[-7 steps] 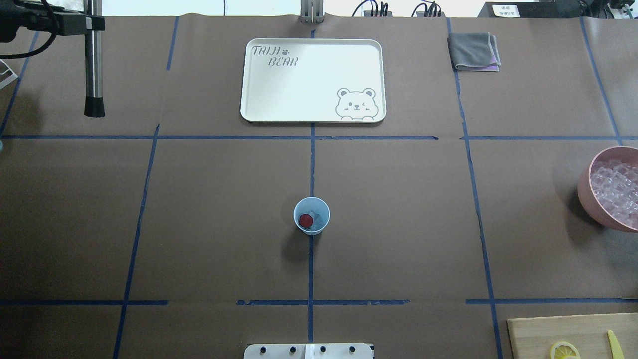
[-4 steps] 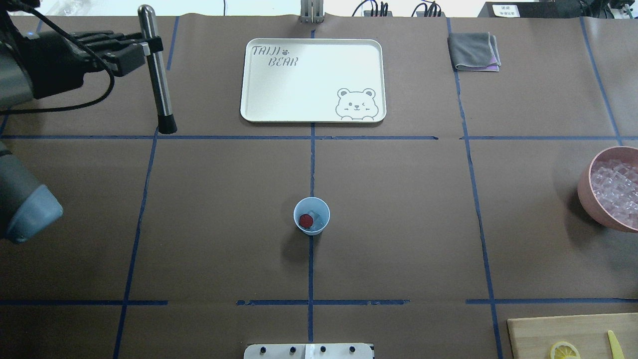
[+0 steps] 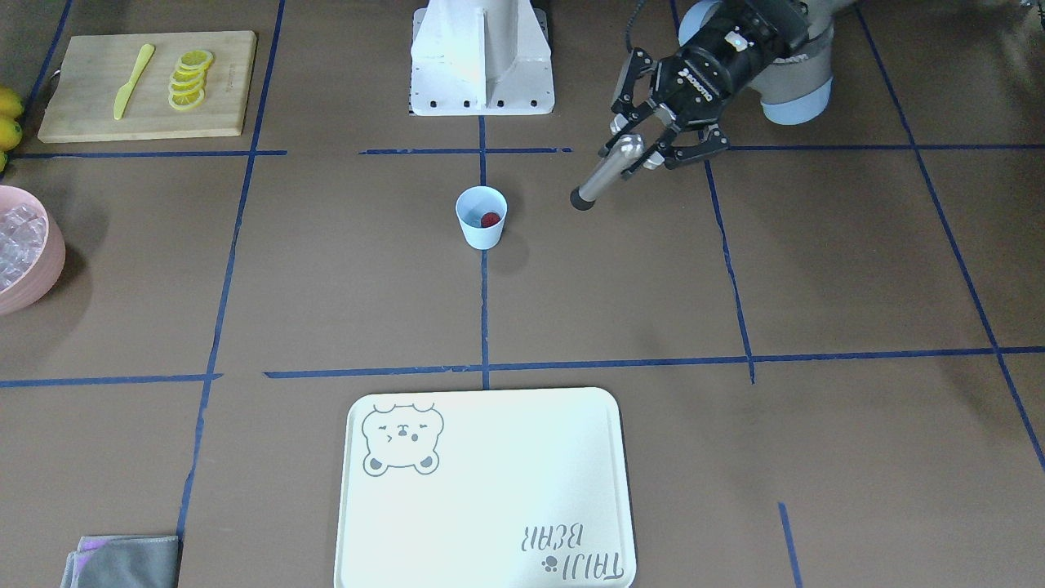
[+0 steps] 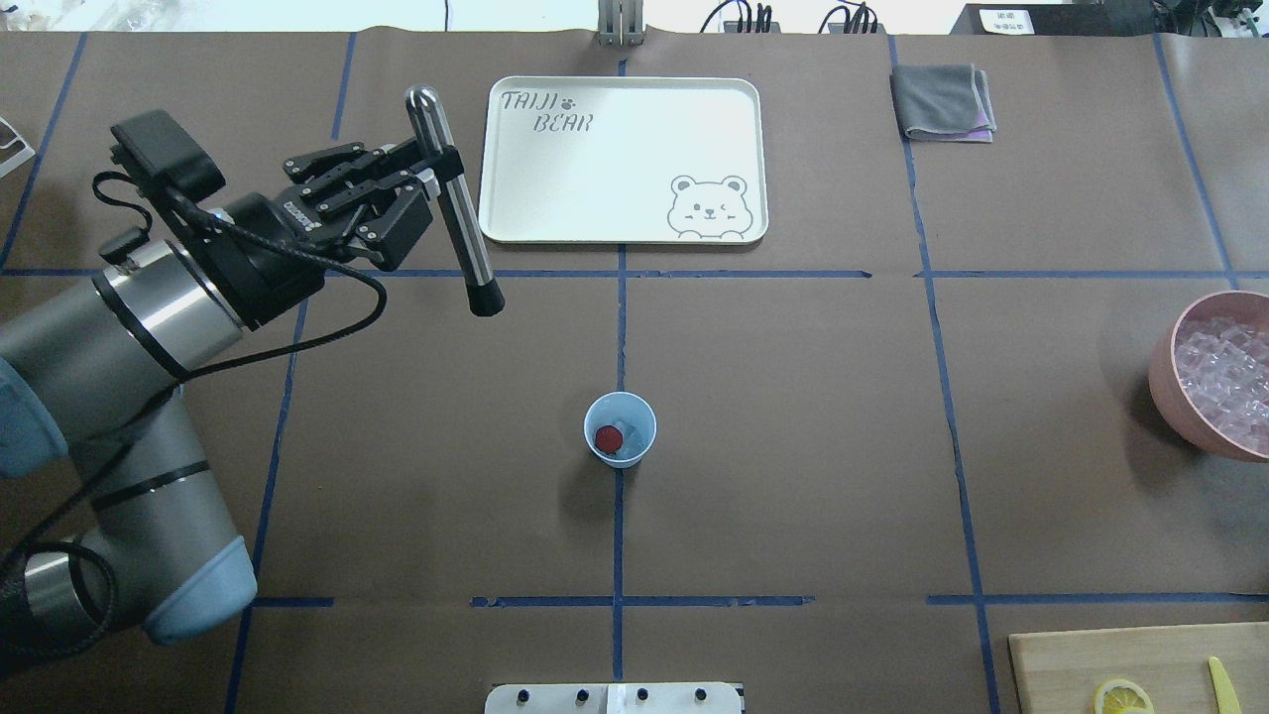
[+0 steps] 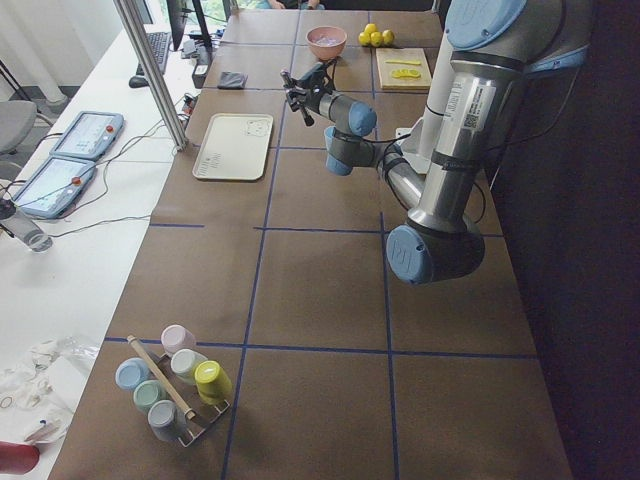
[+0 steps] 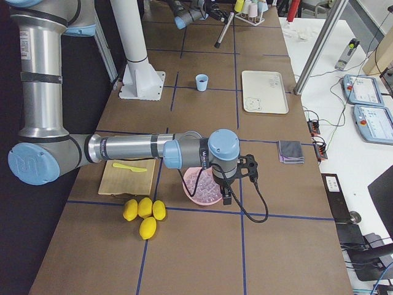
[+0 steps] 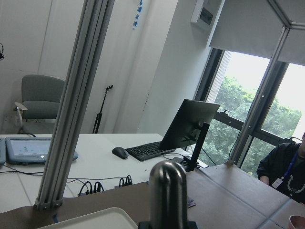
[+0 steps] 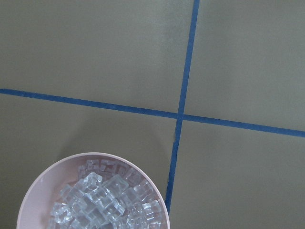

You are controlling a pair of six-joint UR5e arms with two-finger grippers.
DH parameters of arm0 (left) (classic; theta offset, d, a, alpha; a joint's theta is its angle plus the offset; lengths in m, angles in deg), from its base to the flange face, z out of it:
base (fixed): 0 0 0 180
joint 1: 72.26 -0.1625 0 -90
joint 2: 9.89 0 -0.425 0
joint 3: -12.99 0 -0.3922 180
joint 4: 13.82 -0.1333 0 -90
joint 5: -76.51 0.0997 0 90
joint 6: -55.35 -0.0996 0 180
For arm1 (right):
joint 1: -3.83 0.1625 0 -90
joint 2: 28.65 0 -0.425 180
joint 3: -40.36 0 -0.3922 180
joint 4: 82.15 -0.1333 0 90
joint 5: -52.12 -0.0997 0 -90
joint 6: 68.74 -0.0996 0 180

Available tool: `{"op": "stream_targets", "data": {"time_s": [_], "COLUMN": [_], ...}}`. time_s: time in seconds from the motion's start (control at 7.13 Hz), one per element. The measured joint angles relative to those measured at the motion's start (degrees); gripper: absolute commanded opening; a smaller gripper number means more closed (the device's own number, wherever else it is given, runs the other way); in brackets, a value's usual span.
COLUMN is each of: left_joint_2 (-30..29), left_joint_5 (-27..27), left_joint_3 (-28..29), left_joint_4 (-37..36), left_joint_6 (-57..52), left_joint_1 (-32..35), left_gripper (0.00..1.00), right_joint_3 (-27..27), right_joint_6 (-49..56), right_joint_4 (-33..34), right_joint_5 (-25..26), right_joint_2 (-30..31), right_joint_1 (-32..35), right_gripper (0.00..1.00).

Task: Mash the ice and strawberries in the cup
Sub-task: 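Carry the upright steel pestle with the left gripper over the light-blue cup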

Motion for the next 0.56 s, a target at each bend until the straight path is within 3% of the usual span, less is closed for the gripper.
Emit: {"op": "stream_targets", "data": {"time_s": [0.56], "left_joint_2": [-4.55], "left_joint_5": [14.15], "left_joint_3": [2.3], "left_joint_4": [0.95], "left_joint_6": [-13.65], "left_joint_1": [-14.29], "left_gripper": [0.0], "right_joint_3": [-0.04], "right_joint_6": [0.12], "right_joint_4": [-0.03], "right_joint_5": [0.09], "right_joint_2": [-0.91], "right_joint_1": [-0.03], "right_gripper": [0.99]}}
